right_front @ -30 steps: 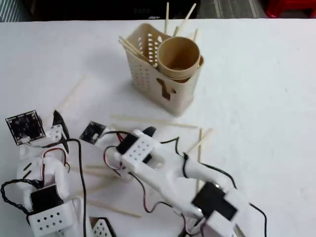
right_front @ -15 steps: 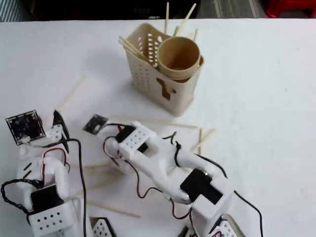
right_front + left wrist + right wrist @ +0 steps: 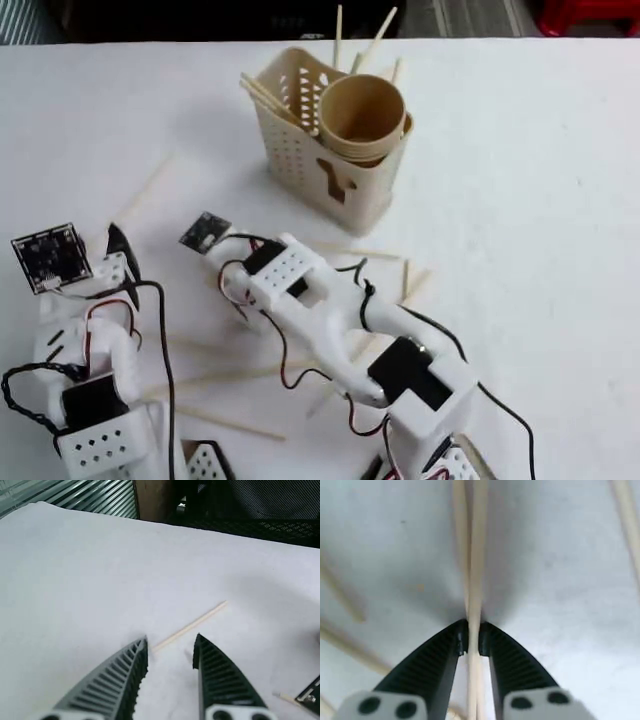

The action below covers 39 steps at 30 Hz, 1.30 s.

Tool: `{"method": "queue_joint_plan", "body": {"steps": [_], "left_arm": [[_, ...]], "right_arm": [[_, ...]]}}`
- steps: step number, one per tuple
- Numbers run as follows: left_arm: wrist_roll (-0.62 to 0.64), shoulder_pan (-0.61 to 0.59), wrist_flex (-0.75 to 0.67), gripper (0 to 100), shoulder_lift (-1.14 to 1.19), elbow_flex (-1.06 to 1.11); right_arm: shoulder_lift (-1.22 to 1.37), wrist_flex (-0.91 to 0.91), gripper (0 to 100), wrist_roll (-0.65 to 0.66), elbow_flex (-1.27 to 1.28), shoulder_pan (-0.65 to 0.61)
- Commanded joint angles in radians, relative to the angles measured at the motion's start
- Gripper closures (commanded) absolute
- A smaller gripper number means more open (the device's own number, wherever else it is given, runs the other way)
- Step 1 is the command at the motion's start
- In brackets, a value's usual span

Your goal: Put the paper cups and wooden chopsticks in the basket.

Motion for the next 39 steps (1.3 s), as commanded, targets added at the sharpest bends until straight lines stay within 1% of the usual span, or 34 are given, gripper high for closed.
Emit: {"method": "queue_joint_plan", "body": {"steps": [1,5,12,18,20,24,27,35,39], "left_arm": [[0.008,-0.002,-0.025,84,-0.015,-0.005],[0.008,-0.002,-0.025,84,-0.015,-0.005],[0.008,-0.002,-0.025,84,-0.015,-0.005],[0.008,-0.002,-0.026,84,-0.015,-0.005],[0.008,-0.002,-0.026,84,-0.015,-0.005],[0.008,-0.002,-0.026,84,-0.015,-0.005],[0.008,-0.002,-0.026,84,-0.015,-0.005],[0.008,-0.002,-0.026,84,-0.015,-0.005],[0.008,-0.002,-0.026,84,-0.015,-0.005]], "right_arm": [[-0.012,0.001,98.1,-0.003,-0.011,-0.005],[-0.102,0.001,98.1,-0.003,-0.005,0.016],[-0.374,0.001,98.1,-0.003,-0.003,0.087],[-0.595,-0.008,98.1,-0.008,-0.011,0.087],[-0.676,-0.053,98.1,-0.008,-0.011,0.087],[-0.826,-0.183,98.1,-0.006,-0.009,0.097],[-0.897,-0.332,98.1,-0.011,-0.003,0.117],[-0.901,-0.733,98.1,-0.012,0.003,0.22],[-0.901,-1.012,98.1,-0.005,0.095,0.252]]}}
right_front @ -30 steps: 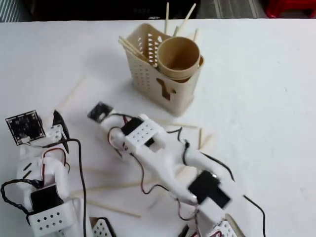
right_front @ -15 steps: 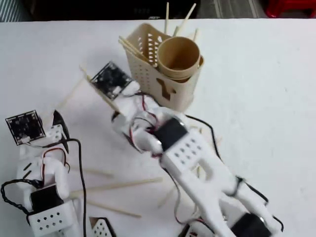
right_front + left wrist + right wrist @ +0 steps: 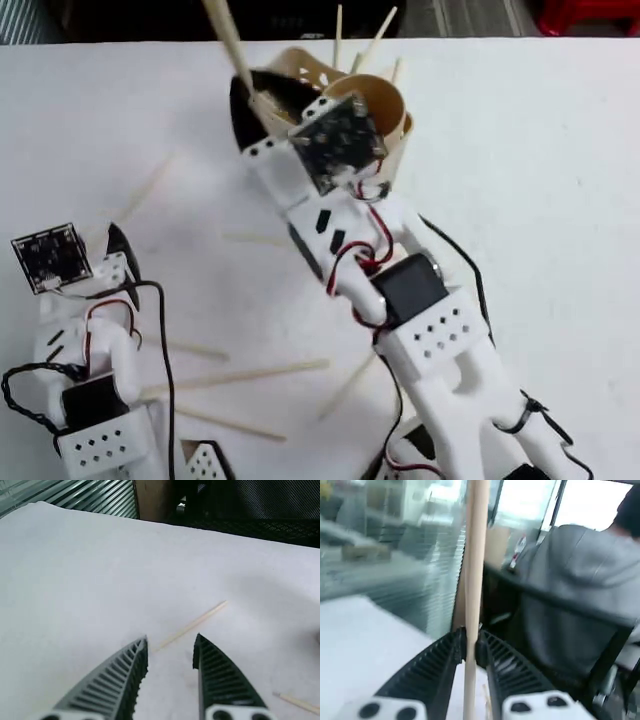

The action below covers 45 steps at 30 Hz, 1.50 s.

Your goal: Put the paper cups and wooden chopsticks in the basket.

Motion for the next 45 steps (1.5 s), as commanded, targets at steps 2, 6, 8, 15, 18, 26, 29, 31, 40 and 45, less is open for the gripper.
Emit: {"method": "queue_joint_plan", "body": {"steps": [2,6,8,15,18,26,29,31,40,45], "left_arm": [[0.008,-0.002,-0.025,84,-0.015,-0.005],[0.008,-0.002,-0.025,84,-0.015,-0.005],[0.008,-0.002,-0.025,84,-0.015,-0.005],[0.008,-0.002,-0.025,84,-0.015,-0.005],[0.008,-0.002,-0.025,84,-0.015,-0.005],[0.008,-0.002,-0.025,84,-0.015,-0.005],[0.008,-0.002,-0.025,84,-0.015,-0.005],[0.008,-0.002,-0.025,84,-0.015,-0.005],[0.008,-0.002,-0.026,84,-0.015,-0.005],[-0.126,0.082,-0.018,84,-0.012,-0.014]], "right_arm": [[-0.021,-0.352,98.1,-0.003,0.114,0.041],[0.068,-0.568,98.1,-0.002,0.206,0.099],[0.148,-0.624,98.1,-0.011,0.209,0.134],[0.369,-0.753,98.1,-0.012,0.209,0.182],[0.387,-0.746,97.8,-0.012,0.209,0.182],[0.34,-0.628,92.3,-0.012,0.201,0.18],[0.291,-0.526,83.0,-0.012,0.196,0.177],[0.251,-0.46,81.6,-0.012,0.196,0.177],[-0.061,-0.05,96.7,-0.014,0.247,0.179],[-0.315,0.248,97.8,-0.014,0.322,0.186]]}}
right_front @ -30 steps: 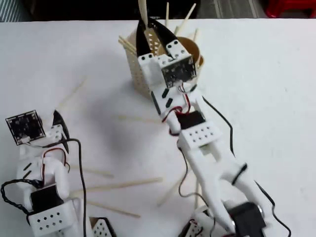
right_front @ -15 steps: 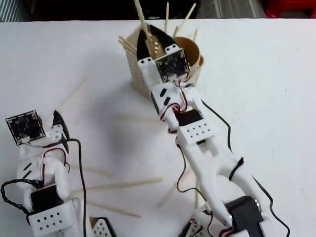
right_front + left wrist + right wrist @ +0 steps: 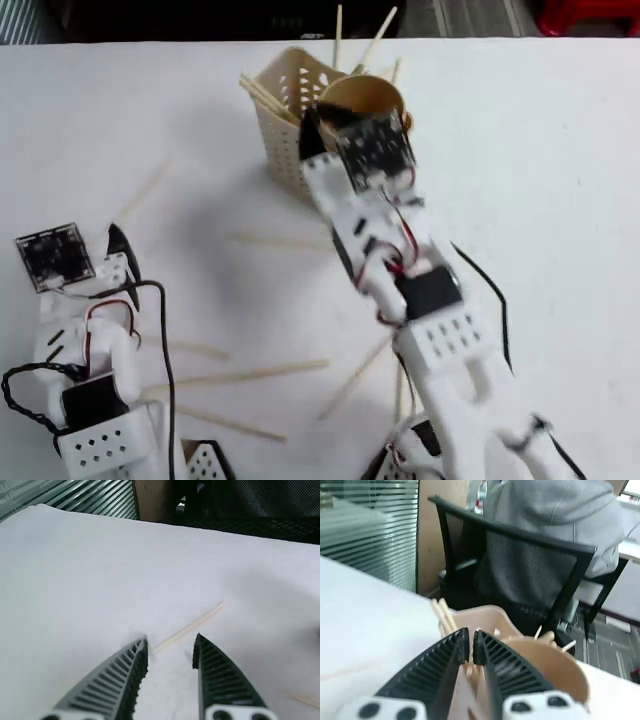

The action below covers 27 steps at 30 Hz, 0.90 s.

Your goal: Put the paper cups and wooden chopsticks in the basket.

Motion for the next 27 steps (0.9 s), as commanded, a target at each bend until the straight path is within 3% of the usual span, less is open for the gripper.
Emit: {"method": "queue_joint_plan", "body": {"steps": [1,4,8,13,17,23,27], "left_arm": [[-0.124,0.11,-0.017,84,-0.012,-0.015],[-0.184,0.165,0.044,84,-0.008,-0.064],[-0.265,0.225,0.241,84,-0.008,-0.206],[-0.436,0.298,0.453,81,-0.007,-0.336],[-0.526,0.314,0.589,75,-0.007,-0.384],[-0.753,0.314,0.701,75,0.005,-0.384],[-0.875,0.314,0.755,71,0.136,-0.388]], "right_arm": [[-0.203,0.206,97.8,-0.009,0.032,0.016],[-0.341,0.343,97.5,-0.009,0.101,0.042],[-0.46,0.44,97.4,-0.009,0.21,0.151],[-0.473,0.438,97.4,-0.012,0.305,0.289],[-0.472,0.438,97.4,-0.107,0.328,0.383],[-0.472,0.438,97.4,-0.12,0.334,0.44],[-0.472,0.392,97.4,-0.12,0.376,0.44]]}}
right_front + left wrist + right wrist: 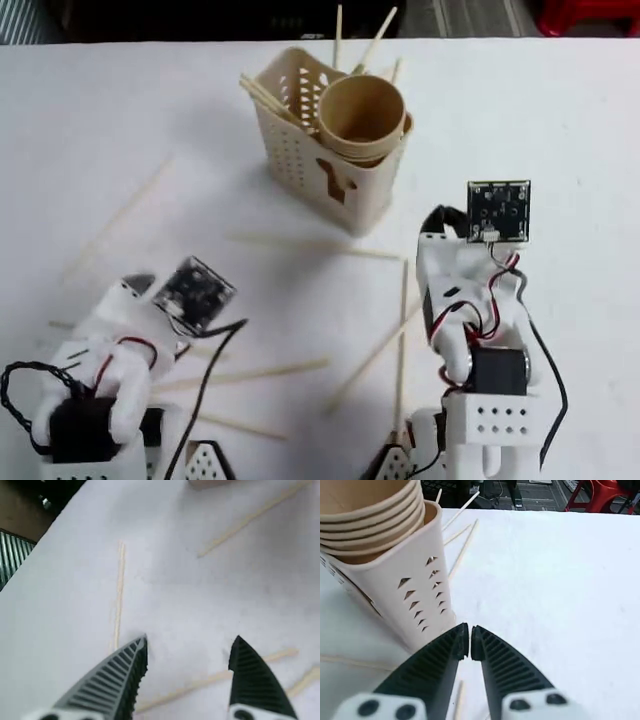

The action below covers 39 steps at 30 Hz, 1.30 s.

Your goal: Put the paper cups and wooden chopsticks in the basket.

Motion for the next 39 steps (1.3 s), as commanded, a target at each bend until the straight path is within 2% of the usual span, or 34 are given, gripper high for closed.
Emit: {"method": "queue_joint_plan", "body": {"steps": [1,4,7,13,16,22,27,30,33,39], "left_arm": [[-0.129,0.012,0.04,71,0.191,-0.049],[-0.199,0.018,0.029,70,0.351,-0.052],[-0.226,0.084,0.026,70,0.495,-0.052],[-0.203,0.255,0.023,70,0.65,-0.044],[-0.184,0.309,-0.041,70,0.705,-0.026],[-0.178,0.318,-0.226,69,0.937,0.021],[-0.167,0.311,-0.25,69,1.17,-0.089],[-0.167,0.314,-0.239,73,1.283,-0.161],[-0.104,0.323,-0.245,77,1.377,-0.209],[-0.054,0.392,-0.245,86,1.488,-0.242]], "right_arm": [[-0.016,-0.059,97.4,-0.008,0.02,0.01],[-0.016,-0.099,97.4,-0.006,0.051,0.008],[-0.016,-0.104,97.4,-0.005,0.058,0.007],[-0.016,-0.104,97.4,-0.005,0.058,0.008],[-0.016,-0.102,97.4,-0.005,0.058,0.008],[-0.016,-0.102,97.4,-0.002,0.058,0.01],[-0.016,-0.102,97.4,0.0,0.058,0.01],[-0.016,-0.102,97.4,0.0,0.058,0.01],[-0.016,-0.102,97.4,0.0,0.058,0.01],[-0.016,-0.102,97.4,0.0,0.058,0.01]]}}
